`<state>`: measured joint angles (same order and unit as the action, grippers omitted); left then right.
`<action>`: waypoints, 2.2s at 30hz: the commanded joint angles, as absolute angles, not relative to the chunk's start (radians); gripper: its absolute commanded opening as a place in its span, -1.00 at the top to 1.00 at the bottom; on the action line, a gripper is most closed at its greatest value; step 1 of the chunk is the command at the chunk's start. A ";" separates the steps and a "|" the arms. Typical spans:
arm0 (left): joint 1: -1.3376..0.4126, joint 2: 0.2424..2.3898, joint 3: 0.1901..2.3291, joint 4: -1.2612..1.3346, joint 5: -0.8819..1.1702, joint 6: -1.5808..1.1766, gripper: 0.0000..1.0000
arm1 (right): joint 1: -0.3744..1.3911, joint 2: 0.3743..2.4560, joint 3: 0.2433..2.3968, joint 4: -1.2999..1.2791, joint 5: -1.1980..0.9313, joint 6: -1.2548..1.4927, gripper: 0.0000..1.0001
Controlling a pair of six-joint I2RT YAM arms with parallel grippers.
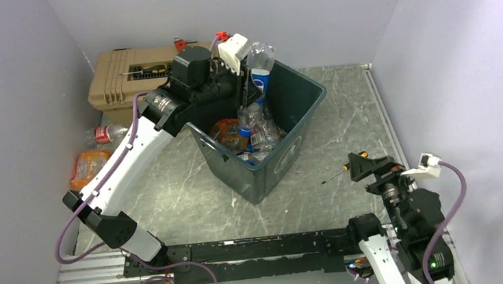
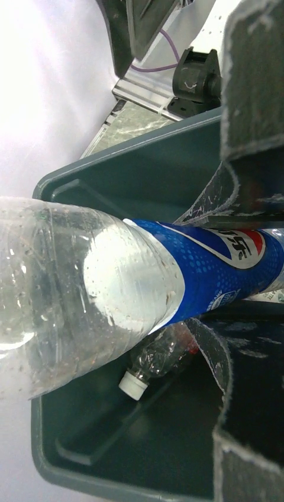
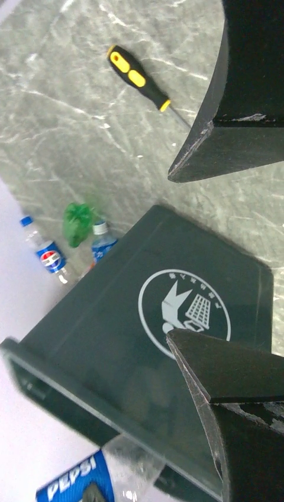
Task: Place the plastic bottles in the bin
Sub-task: Place the plastic bottle in the trash bin, then pick up the plastic bottle at the center of the board.
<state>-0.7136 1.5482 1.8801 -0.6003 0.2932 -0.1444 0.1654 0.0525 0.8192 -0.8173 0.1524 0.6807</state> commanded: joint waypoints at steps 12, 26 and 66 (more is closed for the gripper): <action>-0.709 1.433 1.831 -0.477 0.281 -0.196 -0.99 | 0.171 0.158 0.752 -0.746 0.106 0.745 -0.98; -0.710 0.811 1.311 -0.323 -0.195 -0.103 -0.99 | 0.171 0.407 0.627 -0.439 0.259 0.961 -0.88; -0.685 0.527 0.753 -0.323 -0.681 -0.120 -0.92 | -0.043 2.028 1.107 0.562 -0.444 0.987 -0.99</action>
<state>-0.6922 0.5148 0.7330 -0.3264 -0.6781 -0.0990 -0.0879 1.9842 1.0630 0.5987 -0.4149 1.0477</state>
